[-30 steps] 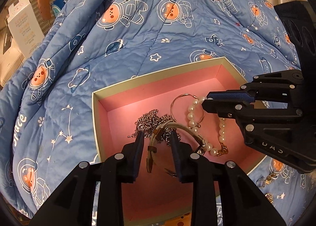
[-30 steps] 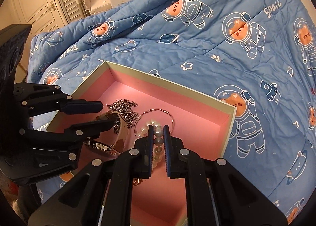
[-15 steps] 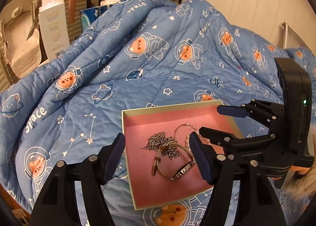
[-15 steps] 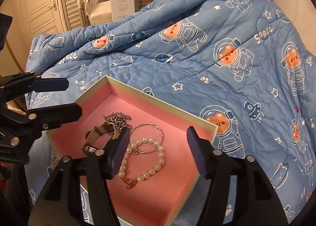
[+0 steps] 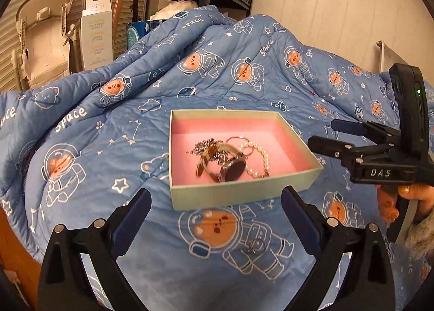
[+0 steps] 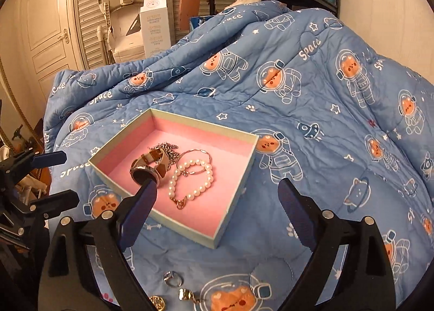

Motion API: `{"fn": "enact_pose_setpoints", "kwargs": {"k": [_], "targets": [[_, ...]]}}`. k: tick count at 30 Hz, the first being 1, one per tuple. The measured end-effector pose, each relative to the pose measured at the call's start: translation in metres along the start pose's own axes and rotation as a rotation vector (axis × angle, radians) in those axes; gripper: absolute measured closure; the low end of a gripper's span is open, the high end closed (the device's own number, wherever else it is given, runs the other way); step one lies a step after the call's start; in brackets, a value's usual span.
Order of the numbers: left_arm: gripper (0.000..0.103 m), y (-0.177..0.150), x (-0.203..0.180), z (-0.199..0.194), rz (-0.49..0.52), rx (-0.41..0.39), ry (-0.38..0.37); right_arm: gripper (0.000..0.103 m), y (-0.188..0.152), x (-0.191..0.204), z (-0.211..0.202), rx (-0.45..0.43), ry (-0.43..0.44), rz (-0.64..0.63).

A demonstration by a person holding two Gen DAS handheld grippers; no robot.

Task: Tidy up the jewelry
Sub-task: 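Withdraw both grippers toward the small rings and charms on the duvet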

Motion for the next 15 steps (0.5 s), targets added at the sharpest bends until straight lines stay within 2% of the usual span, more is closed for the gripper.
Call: {"fn": "enact_pose_setpoints", "kwargs": {"k": [8,15], "targets": [[0.009,-0.047,-0.021,-0.01,-0.045,0.035,-0.011,0.013,-0.05,-0.013,-0.024,0.047,0.009,0.029],[0.009,-0.069,-0.041,-0.015,-0.017,0.057,-0.004,0.014,-0.093,-0.007,-0.042,0.083,0.02,0.031]]}}
Point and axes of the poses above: each gripper's, at about its wrist camera, not at the fingertips, and z roughly the way its jaws point, x to its left, y to its top, the point moved 6 cm from there along z, roughly the way its jaws point, and after that the axes turned 10 degrees about z, right-handed, at the moved point
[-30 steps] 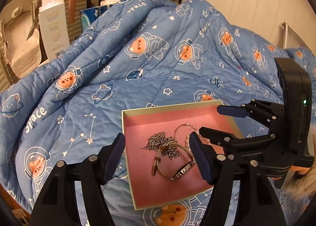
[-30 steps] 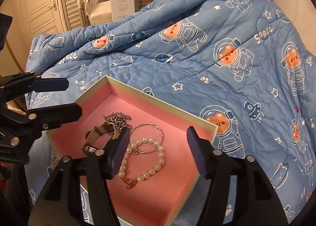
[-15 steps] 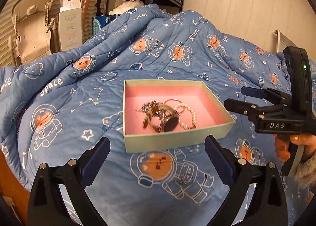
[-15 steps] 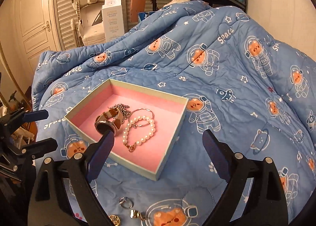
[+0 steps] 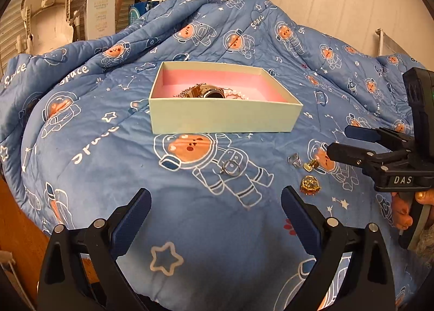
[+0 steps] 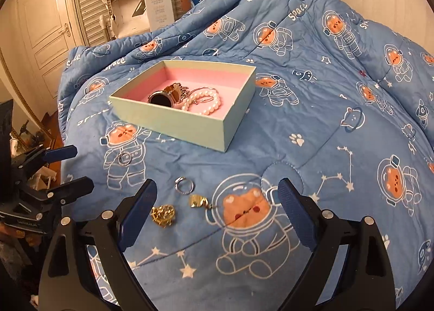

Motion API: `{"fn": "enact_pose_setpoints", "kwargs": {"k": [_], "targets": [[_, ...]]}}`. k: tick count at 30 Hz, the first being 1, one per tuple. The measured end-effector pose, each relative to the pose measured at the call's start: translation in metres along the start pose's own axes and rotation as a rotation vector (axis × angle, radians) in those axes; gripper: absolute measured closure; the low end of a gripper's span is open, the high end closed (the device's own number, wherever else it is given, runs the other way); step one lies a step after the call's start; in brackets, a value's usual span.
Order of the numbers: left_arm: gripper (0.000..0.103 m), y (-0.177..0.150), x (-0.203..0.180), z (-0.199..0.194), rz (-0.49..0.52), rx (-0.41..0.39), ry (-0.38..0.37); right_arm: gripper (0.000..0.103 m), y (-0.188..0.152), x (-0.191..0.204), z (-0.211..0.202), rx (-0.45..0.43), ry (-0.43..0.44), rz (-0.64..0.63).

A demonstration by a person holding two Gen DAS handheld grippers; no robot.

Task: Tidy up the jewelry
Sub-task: 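Withdraw both grippers toward the small rings and charms on the duvet, then grasp the silver ring with the left gripper while the right gripper grasps a small gold earring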

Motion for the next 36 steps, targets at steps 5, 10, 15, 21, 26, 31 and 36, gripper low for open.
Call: {"fn": "enact_pose_setpoints", "kwargs": {"k": [5,10,15,21,26,31,36], "targets": [[0.009,-0.008,-0.001,-0.001,-0.008,0.005,-0.001,0.025,-0.027,0.013,-0.006,0.036,0.027,-0.035],[0.012,-0.01,-0.006,0.0,-0.002,0.002,-0.004,0.039,-0.038,0.008,0.0,0.059,0.017,-0.03],[0.024,-0.011,-0.007,0.005,0.014,0.012,0.007,0.055,-0.034,-0.013,0.007,0.066,-0.012,0.015],[0.031,-0.01,-0.009,0.013,0.033,0.023,0.013,0.065,-0.035,-0.017,0.022,0.099,-0.017,-0.02],[0.037,-0.005,-0.01,0.024,0.072,0.038,0.024,0.069,-0.031,-0.012,0.03,0.107,-0.017,-0.06],[0.044,0.007,-0.009,0.041,0.111,0.061,0.032,0.073,-0.025,-0.008,0.038,0.115,-0.009,-0.085],[0.054,0.015,-0.007,0.053,0.119,0.072,0.023,0.078,-0.022,-0.005,0.044,0.117,0.006,-0.094]]}}
Point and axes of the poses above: each gripper's, at about its wrist camera, not at the fingertips, and z roughly the way its jaws point, x to its left, y to its top, the point moved 6 cm from there along z, roughly the way its jaws point, and after that the axes turned 10 degrees about z, right-handed, at the moved point
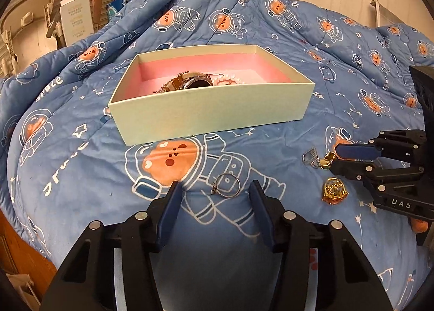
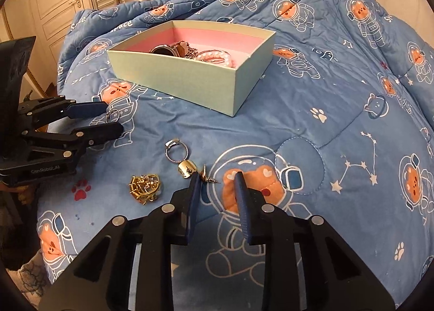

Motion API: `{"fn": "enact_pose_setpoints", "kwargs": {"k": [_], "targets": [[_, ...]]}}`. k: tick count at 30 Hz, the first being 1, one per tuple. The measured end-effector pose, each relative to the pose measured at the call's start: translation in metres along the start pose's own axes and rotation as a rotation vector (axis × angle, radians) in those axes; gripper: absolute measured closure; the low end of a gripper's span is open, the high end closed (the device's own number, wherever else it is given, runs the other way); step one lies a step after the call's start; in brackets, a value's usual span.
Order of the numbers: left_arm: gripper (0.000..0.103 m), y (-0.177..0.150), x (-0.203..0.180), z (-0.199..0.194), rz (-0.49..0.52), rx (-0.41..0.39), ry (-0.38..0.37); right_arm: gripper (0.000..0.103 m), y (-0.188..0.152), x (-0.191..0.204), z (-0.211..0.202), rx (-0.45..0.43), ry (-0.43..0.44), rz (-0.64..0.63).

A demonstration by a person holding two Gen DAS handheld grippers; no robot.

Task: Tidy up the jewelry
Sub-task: 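Grasp the silver ring with the left gripper while the right gripper grasps a small gold earring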

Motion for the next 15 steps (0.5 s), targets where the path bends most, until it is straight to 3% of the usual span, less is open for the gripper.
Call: {"fn": "enact_pose_setpoints", "kwargs": {"k": [5,8,11,15], "targets": [[0.06,0.0012,-0.0008,0.0011,0.0,-0.006,-0.002,0.083,0.0021,0.0019,0.0023,-0.001,0.012,-0.007],[0.069,0.0015,-0.0007,0.0004,-0.007,-0.012,-0.008,0.088,0.0025,0.0044,0.0029,-0.001,0.015,-0.016],[0.079,0.0033,-0.0018,0.0002,-0.008,-0.015,-0.024,0.088,0.0027,0.0054,0.0034,-0.001,0.012,-0.019],[0.083,0.0037,-0.0043,-0.0009,0.001,-0.018,-0.024,0.088,0.0022,0.0045,0.0031,0.001,0.015,-0.012]]}}
Point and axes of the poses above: each gripper's, at about its wrist camera, not at the fingertips, and z roughly the way its jaws point, x to its left, y to its top, the point moved 6 cm from there along z, roughly the way its jaws point, and after that the axes turned 10 degrees about z, right-handed, at the moved point
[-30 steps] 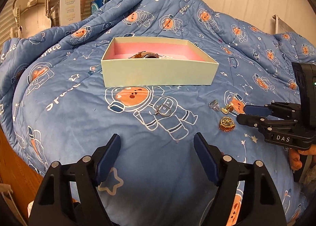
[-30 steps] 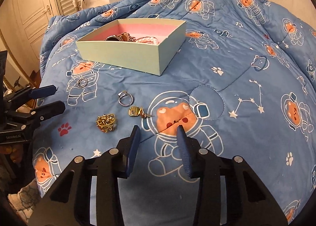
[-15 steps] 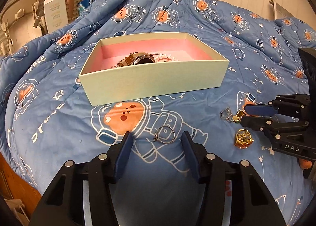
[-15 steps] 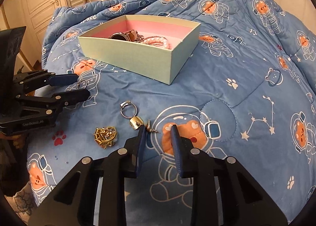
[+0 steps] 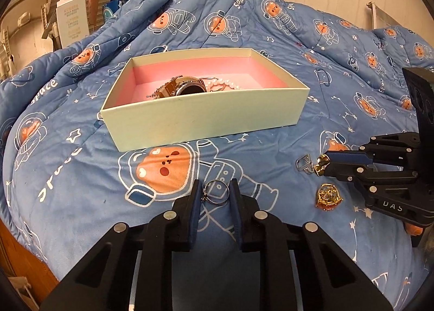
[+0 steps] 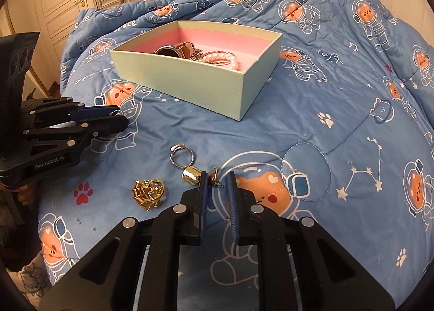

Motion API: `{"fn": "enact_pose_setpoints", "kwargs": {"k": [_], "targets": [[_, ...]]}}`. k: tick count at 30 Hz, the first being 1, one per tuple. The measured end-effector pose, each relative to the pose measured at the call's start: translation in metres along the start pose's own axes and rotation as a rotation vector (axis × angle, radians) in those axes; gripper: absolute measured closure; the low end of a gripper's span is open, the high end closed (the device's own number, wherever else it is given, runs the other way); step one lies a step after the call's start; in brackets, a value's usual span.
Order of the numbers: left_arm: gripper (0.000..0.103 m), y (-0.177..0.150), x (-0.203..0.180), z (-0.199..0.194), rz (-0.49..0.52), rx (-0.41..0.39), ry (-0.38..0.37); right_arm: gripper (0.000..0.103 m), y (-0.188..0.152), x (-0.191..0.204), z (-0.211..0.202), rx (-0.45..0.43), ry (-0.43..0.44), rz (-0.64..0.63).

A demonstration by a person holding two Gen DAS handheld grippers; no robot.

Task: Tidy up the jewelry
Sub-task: 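Grasp the silver ring with the left gripper while the right gripper grasps a small gold earring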

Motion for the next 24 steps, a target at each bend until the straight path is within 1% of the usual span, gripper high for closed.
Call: {"fn": "enact_pose_setpoints", "kwargs": {"k": [9,15,19,24], "targets": [[0.083,-0.002,-0.004,-0.011,-0.032,-0.019,-0.021,0.089,0.0,-0.003,-0.003,0.007,0.005,0.03],[0.083,-0.004,-0.008,-0.026,-0.059,-0.043,-0.041,0.089,-0.001,-0.006,-0.01,0.005,0.011,0.064],[0.083,-0.002,-0.012,-0.037,-0.062,-0.063,-0.055,0.088,0.0,-0.004,-0.02,-0.014,0.032,0.086],[0.083,0.01,-0.017,-0.05,-0.055,-0.102,-0.072,0.089,0.01,0.003,-0.036,-0.044,0.078,0.096]]}}
Point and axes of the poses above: each gripper's, at about its wrist camera, not at the fingertips, and z roughly the way its jaws point, x to its left, y to its top, the point moved 6 cm from there along z, roughly the way its jaws point, and after that the axes turned 10 degrees about z, right-handed, at the moved point
